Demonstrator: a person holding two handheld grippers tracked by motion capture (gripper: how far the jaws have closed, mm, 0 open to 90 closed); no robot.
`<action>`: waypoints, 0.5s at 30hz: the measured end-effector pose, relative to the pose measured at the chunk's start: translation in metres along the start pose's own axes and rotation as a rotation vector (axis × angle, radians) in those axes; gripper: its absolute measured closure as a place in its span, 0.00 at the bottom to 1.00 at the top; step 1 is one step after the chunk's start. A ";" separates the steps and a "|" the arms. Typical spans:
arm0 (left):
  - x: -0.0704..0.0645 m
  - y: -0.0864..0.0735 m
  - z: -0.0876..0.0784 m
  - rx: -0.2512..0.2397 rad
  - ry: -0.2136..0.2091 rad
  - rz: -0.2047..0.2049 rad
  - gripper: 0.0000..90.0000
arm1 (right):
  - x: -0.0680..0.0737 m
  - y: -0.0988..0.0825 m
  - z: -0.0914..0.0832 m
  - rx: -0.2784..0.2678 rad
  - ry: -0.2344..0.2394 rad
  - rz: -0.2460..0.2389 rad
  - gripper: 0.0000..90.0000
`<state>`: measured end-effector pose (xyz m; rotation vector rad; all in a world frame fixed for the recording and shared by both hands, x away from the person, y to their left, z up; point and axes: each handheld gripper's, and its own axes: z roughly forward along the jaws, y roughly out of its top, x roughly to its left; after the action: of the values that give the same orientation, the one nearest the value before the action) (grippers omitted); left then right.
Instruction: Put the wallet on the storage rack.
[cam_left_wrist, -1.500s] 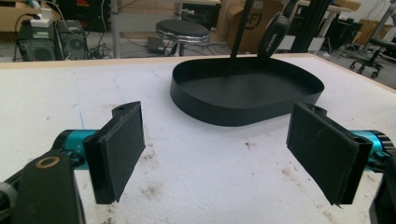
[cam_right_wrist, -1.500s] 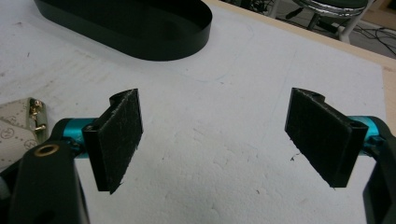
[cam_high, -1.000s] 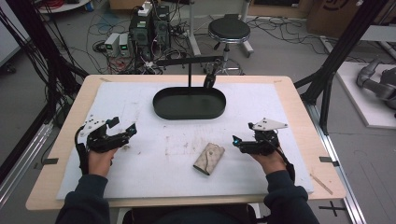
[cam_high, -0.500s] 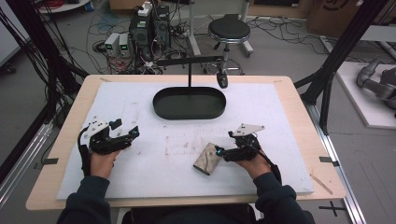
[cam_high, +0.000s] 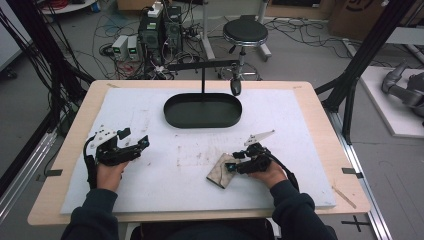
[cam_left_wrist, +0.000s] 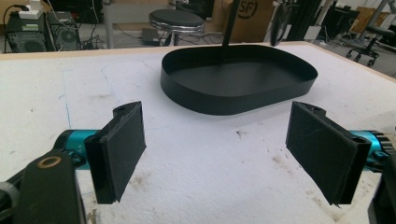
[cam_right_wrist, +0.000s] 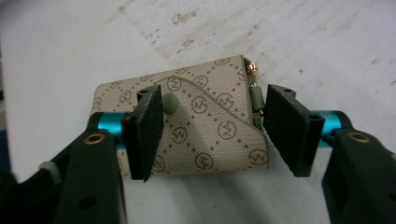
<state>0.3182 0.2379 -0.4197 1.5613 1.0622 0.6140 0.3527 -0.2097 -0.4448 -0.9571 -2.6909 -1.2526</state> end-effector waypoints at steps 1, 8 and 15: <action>0.000 0.000 0.000 0.000 0.000 0.001 0.22 | 0.000 0.000 -0.001 0.006 0.008 0.014 0.50; 0.001 0.000 0.000 -0.001 0.000 -0.002 0.22 | -0.001 0.000 -0.011 0.008 -0.027 0.003 0.72; 0.001 0.000 -0.001 0.000 0.002 -0.005 0.22 | -0.004 0.001 -0.021 -0.024 -0.078 -0.003 0.82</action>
<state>0.3181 0.2392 -0.4196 1.5573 1.0676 0.6125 0.3513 -0.2257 -0.4312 -1.0269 -2.7422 -1.2769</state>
